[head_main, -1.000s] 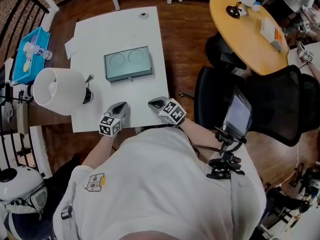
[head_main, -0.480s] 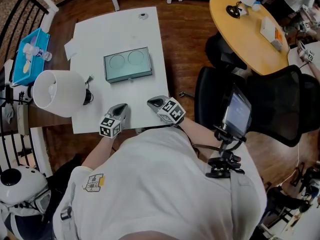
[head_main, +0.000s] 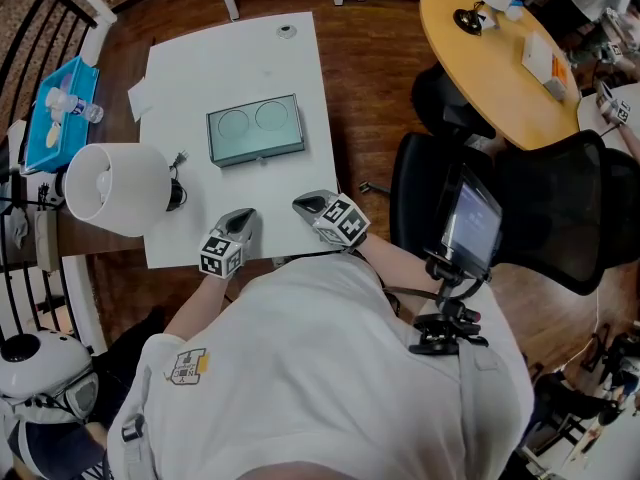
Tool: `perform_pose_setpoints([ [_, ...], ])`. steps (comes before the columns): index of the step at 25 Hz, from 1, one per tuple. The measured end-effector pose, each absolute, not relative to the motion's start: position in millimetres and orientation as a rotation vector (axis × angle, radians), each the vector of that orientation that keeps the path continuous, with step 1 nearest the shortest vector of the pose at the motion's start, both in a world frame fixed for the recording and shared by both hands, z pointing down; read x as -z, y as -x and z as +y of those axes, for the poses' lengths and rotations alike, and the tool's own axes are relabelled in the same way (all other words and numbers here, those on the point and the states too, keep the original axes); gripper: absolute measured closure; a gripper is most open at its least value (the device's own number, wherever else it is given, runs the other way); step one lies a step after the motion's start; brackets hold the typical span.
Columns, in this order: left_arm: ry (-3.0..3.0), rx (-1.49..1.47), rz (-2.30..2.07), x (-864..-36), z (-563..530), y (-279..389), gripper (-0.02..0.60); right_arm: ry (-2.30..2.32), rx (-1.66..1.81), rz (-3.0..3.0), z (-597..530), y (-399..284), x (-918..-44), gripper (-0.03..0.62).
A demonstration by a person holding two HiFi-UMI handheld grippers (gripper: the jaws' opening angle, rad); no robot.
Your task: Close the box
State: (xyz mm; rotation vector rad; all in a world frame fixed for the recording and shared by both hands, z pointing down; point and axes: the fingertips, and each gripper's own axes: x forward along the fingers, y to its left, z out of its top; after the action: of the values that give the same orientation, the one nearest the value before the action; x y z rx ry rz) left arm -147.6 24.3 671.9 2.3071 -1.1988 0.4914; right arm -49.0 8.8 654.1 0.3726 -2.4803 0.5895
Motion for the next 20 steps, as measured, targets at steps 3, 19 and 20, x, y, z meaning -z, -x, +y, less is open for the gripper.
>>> perform_pose_setpoints([
  [3,-2.308,-0.503,-1.201,-672.8,24.0,148.5,0.581,-0.372,-0.594,-2.479,7.9,50.0,-654.9,0.594],
  [19,-2.306,-0.513,-1.214,-671.8,24.4,146.6,0.581,-0.358,-0.589,-2.490,8.4,50.9,-653.2,0.594],
  [20,-2.306,-0.513,-1.215,-671.9,24.2,146.6,0.581,-0.358,-0.587,-2.490,8.1,51.1,-653.1,0.594],
])
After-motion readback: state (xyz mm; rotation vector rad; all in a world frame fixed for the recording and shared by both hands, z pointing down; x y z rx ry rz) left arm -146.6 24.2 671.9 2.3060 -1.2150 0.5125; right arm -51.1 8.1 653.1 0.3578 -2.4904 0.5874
